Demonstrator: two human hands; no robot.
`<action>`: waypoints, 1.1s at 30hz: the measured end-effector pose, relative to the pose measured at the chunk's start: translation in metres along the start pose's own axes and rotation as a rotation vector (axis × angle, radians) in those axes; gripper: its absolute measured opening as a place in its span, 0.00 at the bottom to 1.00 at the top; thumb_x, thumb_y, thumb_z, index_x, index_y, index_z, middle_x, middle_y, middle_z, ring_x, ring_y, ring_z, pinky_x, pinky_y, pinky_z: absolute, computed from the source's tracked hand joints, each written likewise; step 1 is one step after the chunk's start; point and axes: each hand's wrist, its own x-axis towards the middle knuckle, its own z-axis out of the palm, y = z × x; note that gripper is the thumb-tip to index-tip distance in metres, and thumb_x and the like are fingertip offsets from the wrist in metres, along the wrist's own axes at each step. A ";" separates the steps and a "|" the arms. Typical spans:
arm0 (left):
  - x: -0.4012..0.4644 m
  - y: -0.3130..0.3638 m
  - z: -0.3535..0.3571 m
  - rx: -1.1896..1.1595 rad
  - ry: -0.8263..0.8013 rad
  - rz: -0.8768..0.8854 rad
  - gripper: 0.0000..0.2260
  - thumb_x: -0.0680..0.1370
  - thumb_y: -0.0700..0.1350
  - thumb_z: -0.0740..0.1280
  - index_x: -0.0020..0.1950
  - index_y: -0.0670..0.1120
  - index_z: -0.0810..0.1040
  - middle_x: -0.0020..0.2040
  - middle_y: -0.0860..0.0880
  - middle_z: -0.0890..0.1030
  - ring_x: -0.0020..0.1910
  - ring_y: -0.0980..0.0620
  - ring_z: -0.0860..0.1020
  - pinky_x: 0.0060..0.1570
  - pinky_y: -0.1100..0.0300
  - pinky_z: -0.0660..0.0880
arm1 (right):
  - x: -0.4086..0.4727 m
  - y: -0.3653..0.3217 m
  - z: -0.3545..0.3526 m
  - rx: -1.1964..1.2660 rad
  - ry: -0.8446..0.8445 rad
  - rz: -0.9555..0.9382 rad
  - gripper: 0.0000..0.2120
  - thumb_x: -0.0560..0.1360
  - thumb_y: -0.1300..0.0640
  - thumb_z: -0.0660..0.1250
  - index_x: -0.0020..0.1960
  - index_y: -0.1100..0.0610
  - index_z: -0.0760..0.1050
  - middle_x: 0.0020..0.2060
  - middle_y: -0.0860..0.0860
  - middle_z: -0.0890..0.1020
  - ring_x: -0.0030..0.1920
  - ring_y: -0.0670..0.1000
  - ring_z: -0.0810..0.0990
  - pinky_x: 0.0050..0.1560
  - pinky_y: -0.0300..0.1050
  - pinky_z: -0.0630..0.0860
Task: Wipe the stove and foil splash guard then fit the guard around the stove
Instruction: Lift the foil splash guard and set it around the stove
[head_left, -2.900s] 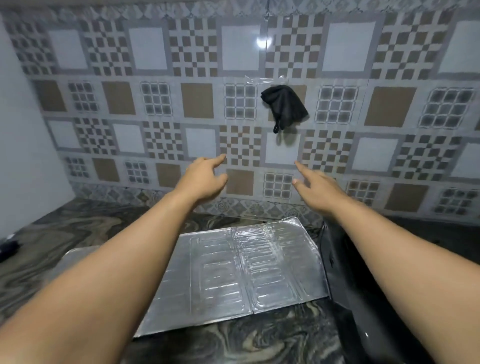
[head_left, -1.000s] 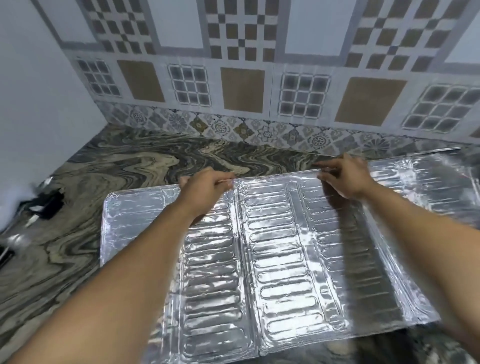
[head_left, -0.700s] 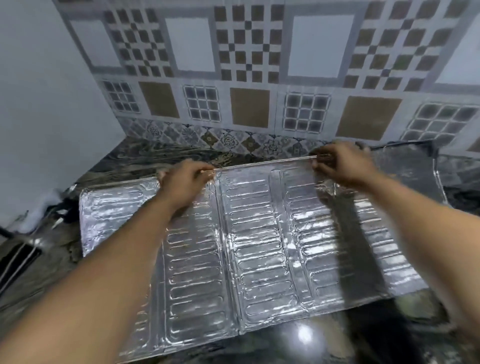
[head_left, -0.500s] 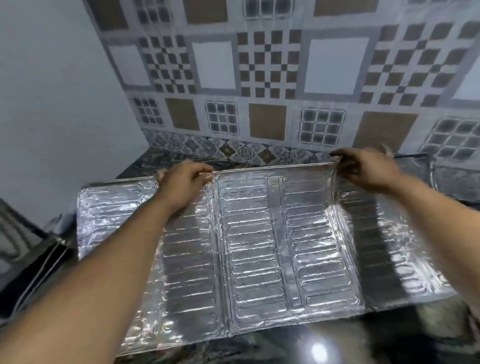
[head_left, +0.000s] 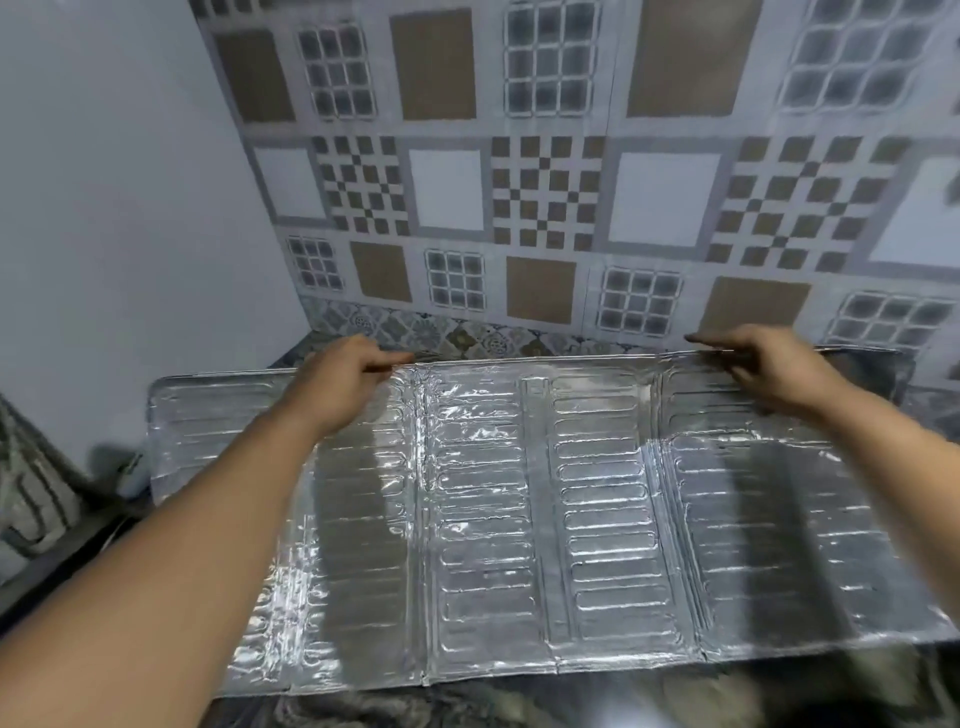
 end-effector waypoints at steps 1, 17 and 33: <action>0.001 0.002 -0.003 -0.004 0.003 -0.004 0.15 0.81 0.41 0.66 0.63 0.57 0.80 0.43 0.59 0.75 0.42 0.52 0.76 0.44 0.53 0.72 | -0.001 -0.001 -0.004 0.008 0.004 -0.007 0.22 0.75 0.66 0.68 0.66 0.49 0.77 0.55 0.54 0.84 0.46 0.49 0.81 0.49 0.47 0.77; 0.024 0.067 -0.066 -0.084 0.047 0.065 0.14 0.80 0.40 0.67 0.63 0.54 0.81 0.62 0.51 0.82 0.57 0.57 0.77 0.60 0.58 0.72 | -0.017 -0.014 -0.109 0.023 0.081 0.019 0.25 0.73 0.76 0.62 0.64 0.56 0.78 0.57 0.56 0.82 0.59 0.49 0.78 0.61 0.36 0.72; -0.063 0.238 -0.105 0.001 0.433 0.044 0.19 0.79 0.36 0.64 0.62 0.57 0.82 0.64 0.51 0.81 0.60 0.45 0.79 0.57 0.48 0.77 | -0.117 -0.014 -0.270 -0.209 0.428 -0.027 0.29 0.71 0.71 0.71 0.61 0.41 0.79 0.54 0.53 0.84 0.53 0.57 0.82 0.54 0.58 0.79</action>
